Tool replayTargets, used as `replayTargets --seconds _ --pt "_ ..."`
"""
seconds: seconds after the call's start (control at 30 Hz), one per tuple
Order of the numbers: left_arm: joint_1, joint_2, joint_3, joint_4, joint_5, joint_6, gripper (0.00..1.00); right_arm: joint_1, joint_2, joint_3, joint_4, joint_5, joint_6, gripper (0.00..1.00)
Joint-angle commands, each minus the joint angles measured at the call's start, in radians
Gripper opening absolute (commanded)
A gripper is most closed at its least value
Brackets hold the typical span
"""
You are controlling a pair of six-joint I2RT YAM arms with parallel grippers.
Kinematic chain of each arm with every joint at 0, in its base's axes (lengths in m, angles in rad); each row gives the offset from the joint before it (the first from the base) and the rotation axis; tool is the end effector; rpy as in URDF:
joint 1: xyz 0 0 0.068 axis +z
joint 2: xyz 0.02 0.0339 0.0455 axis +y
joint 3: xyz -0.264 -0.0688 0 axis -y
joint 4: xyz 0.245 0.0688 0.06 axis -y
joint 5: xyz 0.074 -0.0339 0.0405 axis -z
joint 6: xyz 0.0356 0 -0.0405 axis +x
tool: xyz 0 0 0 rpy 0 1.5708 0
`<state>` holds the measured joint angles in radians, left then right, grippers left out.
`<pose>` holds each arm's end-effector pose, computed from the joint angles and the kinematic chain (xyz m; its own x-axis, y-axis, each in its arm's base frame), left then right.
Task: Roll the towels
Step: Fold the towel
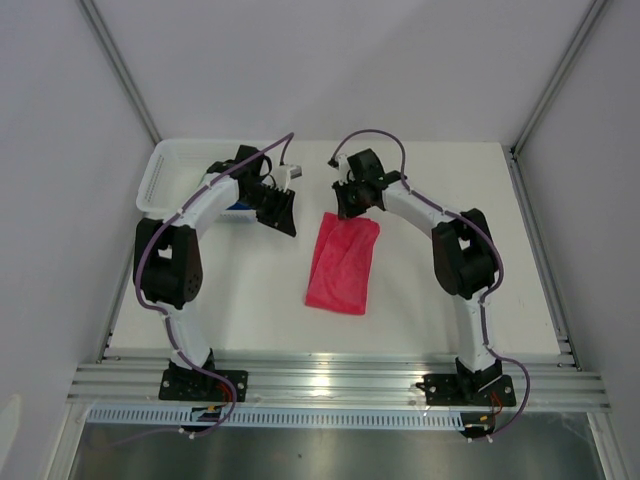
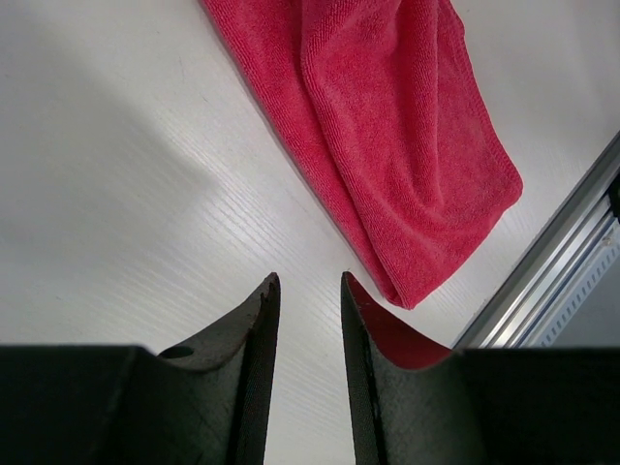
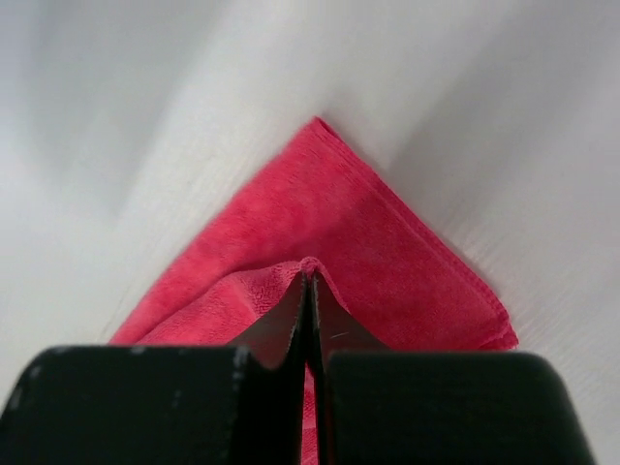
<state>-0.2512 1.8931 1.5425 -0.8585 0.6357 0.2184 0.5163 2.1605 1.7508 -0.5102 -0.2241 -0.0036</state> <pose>0.3731 -0.1176 0.2401 -0.7970 0.3845 -0.4658 0.5902 0.6595 -0.4655 0.4147 0.2445 0.2039 -0.6897 -0.3955 -0.6065 -0.6009 0.7800 0.1746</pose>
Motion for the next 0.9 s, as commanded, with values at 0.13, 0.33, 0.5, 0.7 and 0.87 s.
replayTargets --seconds 0.13,0.33,0.5,0.7,0.87 --pt "-0.002 0.0 0.038 -0.01 0.027 0.019 0.34 0.01 -0.054 -0.008 0.177 -0.118 -0.042 0.0" --pt "-0.002 0.001 0.034 -0.011 0.03 0.021 0.34 0.005 0.008 0.018 0.2 -0.144 -0.035 0.0" --pt "-0.002 0.009 0.041 -0.016 0.036 0.021 0.34 0.004 0.058 0.036 0.213 -0.152 -0.036 0.09" --pt "-0.002 0.009 0.039 -0.017 0.042 0.024 0.35 -0.001 0.09 0.075 0.19 -0.046 -0.022 0.49" --pt "-0.003 0.006 0.038 -0.017 0.061 0.032 0.35 -0.015 0.035 0.113 0.226 0.003 0.054 0.61"
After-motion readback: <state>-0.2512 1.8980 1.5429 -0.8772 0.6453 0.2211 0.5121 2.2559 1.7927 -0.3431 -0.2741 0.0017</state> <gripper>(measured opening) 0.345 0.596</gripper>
